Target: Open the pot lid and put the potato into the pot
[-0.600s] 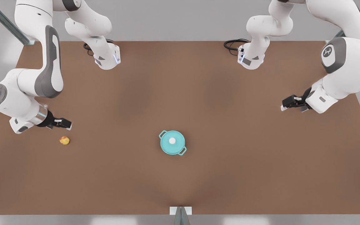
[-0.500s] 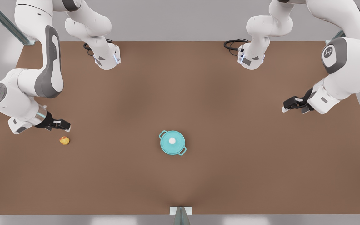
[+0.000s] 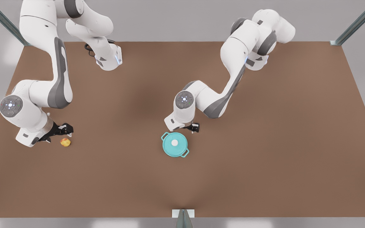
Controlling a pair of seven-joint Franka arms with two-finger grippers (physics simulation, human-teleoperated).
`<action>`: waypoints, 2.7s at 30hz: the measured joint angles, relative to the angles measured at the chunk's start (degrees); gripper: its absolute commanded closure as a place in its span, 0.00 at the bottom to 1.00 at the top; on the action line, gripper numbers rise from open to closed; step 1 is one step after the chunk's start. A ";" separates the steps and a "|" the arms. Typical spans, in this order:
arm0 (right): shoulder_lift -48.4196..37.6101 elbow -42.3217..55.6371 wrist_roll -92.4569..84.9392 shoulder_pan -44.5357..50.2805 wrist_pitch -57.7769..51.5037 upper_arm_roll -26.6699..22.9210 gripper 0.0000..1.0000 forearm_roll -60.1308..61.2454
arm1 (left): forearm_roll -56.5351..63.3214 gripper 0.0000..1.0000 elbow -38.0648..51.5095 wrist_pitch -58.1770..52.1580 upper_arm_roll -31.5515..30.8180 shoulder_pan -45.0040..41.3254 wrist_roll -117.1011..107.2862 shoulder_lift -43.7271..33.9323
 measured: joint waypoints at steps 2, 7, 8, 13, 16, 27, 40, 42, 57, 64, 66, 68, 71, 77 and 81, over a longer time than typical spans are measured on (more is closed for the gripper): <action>1.98 -0.24 -3.36 -0.70 1.29 -0.08 0.00 -0.02 | 0.20 0.00 1.46 2.53 0.02 -0.23 -4.58 2.29; 4.92 -3.66 -10.36 -1.47 6.41 -0.15 0.00 0.02 | 0.51 0.00 2.01 8.29 0.35 -1.77 -14.05 5.66; 5.01 -5.20 -11.55 -1.70 7.89 -0.13 0.00 0.01 | 0.54 0.00 2.02 9.32 0.45 -1.82 -15.63 5.93; 7.75 -6.85 -16.67 -3.44 12.97 -0.18 0.00 -0.04 | 0.83 0.00 2.12 15.27 1.61 -1.79 -21.99 7.92; 9.24 -6.89 -19.46 -4.90 15.12 -0.15 0.00 -0.06 | 1.00 0.00 2.04 18.04 1.65 -1.81 -24.72 8.76; 10.79 -12.72 -27.31 -5.99 19.35 -0.03 0.00 0.06 | 1.69 0.00 1.99 22.09 2.25 -1.72 -30.72 11.15; 12.89 -14.40 -33.88 -9.77 23.59 0.05 0.00 -0.04 | 1.83 0.43 1.95 20.42 2.10 -2.16 -33.67 12.28; 13.28 -14.76 -34.71 -9.82 23.80 0.06 0.00 -0.02 | 1.83 0.57 1.95 20.13 1.87 -2.14 -33.99 12.10; 17.73 -14.16 -39.10 -11.22 27.37 0.12 0.00 -0.05 | -3.00 0.58 1.61 11.48 2.41 18.01 -23.71 14.02; 18.16 -14.10 -40.34 -11.57 27.90 0.07 0.00 -0.08 | -3.52 0.00 1.62 5.61 1.57 23.98 -14.19 6.63; 18.31 -14.11 -40.66 -11.60 28.11 0.08 0.00 -0.07 | -5.71 0.00 -0.92 -3.19 1.86 31.82 -9.16 -5.12; 18.53 -14.13 -40.99 -11.75 28.42 0.10 0.00 -0.06 | -7.68 0.00 -19.33 -6.69 2.43 35.84 -4.60 -22.94; 18.60 -14.11 -41.43 -11.99 28.76 0.09 0.00 -0.09 | -8.92 0.00 -26.88 -9.26 2.28 36.38 1.17 -31.17; 18.61 -14.14 -42.21 -12.35 29.09 0.10 0.00 -0.10 | -10.63 0.00 -28.20 -12.96 2.59 38.85 9.83 -31.41; 18.61 -14.03 -42.70 -12.68 29.18 0.07 0.00 -0.14 | -10.91 0.00 -28.50 -14.96 2.61 38.91 14.17 -31.51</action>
